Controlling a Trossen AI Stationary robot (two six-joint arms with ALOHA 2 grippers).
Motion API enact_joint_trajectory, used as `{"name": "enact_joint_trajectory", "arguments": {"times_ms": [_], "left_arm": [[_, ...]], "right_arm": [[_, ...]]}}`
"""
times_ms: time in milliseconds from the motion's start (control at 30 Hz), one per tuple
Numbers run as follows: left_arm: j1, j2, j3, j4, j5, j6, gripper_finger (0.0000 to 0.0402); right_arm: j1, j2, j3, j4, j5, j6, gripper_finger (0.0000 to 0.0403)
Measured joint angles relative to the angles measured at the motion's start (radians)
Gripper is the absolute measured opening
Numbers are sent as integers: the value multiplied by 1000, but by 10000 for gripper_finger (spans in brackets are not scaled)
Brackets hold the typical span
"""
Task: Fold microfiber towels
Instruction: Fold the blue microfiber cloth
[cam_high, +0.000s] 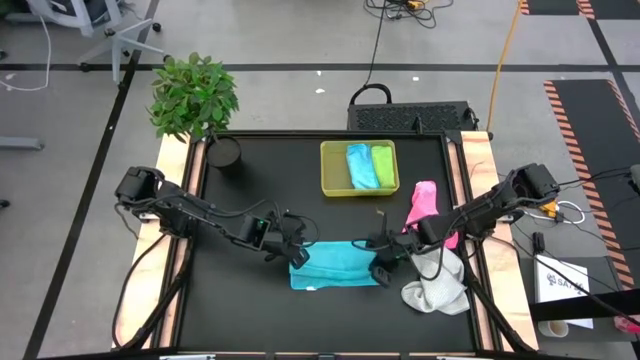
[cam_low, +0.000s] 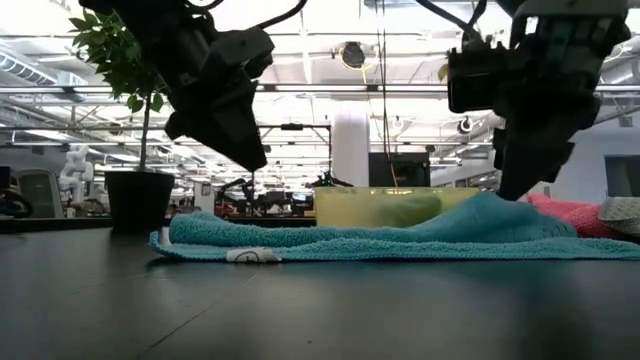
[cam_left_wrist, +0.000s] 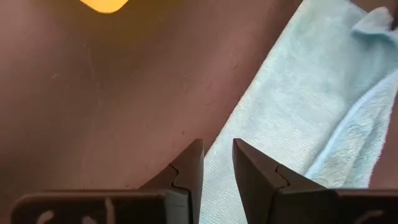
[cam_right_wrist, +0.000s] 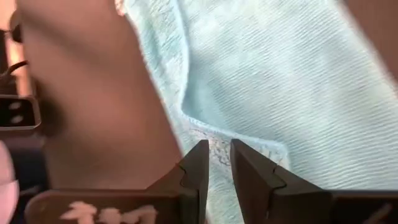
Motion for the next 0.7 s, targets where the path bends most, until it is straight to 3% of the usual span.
{"name": "enact_joint_trajectory", "arguments": {"times_ms": [167,433,700], "left_arm": [[-13,53,-2,32,1,-13,88],[-17,129,0,83,24,-16,88],[-17,172,0,102,49,-20,88]], "right_arm": [[-2,0,0,-30,95,-30,59],[-8,-18,4,60,-1,-5,59],[-22,-18,1,-45,146,-116,59]]}}
